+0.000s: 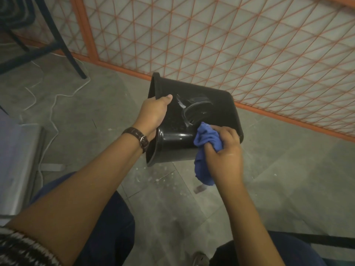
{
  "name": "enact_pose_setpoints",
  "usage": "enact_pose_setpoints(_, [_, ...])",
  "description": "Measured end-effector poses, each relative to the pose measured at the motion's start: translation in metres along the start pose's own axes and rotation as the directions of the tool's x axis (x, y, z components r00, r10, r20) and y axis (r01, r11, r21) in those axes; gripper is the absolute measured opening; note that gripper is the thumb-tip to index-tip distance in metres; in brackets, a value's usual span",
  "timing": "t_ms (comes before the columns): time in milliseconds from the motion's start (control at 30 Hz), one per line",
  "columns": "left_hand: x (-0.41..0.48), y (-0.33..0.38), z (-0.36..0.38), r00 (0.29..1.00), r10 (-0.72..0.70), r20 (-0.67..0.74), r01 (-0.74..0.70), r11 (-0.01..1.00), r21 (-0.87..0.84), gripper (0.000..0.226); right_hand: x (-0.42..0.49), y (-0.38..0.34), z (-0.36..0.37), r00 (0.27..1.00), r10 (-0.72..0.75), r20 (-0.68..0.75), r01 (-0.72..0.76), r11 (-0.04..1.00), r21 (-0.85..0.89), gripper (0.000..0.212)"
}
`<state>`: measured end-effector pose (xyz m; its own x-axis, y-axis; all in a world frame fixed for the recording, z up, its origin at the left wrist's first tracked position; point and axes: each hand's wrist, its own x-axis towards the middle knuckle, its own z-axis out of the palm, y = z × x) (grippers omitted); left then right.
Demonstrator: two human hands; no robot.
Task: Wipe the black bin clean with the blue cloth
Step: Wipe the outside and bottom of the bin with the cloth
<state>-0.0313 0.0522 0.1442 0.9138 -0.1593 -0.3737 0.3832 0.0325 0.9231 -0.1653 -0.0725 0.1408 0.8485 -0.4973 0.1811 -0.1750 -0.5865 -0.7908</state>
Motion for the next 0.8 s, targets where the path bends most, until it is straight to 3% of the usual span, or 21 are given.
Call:
enact_pose_setpoints(100, [-0.003, -0.001, 0.004, 1.0, 0.017, -0.009, -0.017, 1.0, 0.017, 0.032, -0.008, -0.01, 0.012, 0.995, -0.091, 0.042, 0.086, 0.991, 0.101, 0.037])
enact_pose_setpoints(267, [-0.004, -0.001, 0.005, 0.995, 0.062, -0.082, -0.051, 0.99, 0.129, 0.02, -0.017, -0.01, 0.025, 0.932, -0.224, 0.283, 0.246, 0.968, -0.045, 0.048])
enact_pose_setpoints(333, [-0.001, 0.0, 0.001, 0.995, 0.051, -0.091, -0.041, 0.994, 0.103, 0.017, -0.012, -0.008, 0.016, 0.933, -0.218, 0.286, 0.244, 0.968, -0.058, 0.044])
enact_pose_setpoints(467, [-0.002, -0.001, 0.003, 0.999, 0.045, -0.026, -0.042, 0.994, 0.098, 0.02, -0.002, -0.003, 0.003, 0.981, -0.084, 0.176, 0.106, 0.987, -0.117, 0.03])
enact_pose_setpoints(533, [-0.002, -0.004, 0.006, 0.999, 0.045, -0.02, -0.043, 0.994, 0.104, 0.021, -0.005, -0.005, 0.006, 0.984, -0.066, 0.165, 0.075, 0.996, -0.051, 0.032])
enact_pose_setpoints(633, [-0.003, -0.008, 0.012, 0.996, 0.085, -0.015, -0.081, 0.981, 0.178, 0.022, -0.012, -0.012, 0.016, 0.964, -0.138, 0.226, 0.129, 0.99, 0.054, 0.042])
enact_pose_setpoints(800, [-0.007, -0.009, 0.012, 0.991, 0.134, -0.001, -0.129, 0.951, 0.28, 0.032, -0.018, -0.015, 0.022, 0.928, -0.152, 0.339, 0.166, 0.986, -0.012, 0.043])
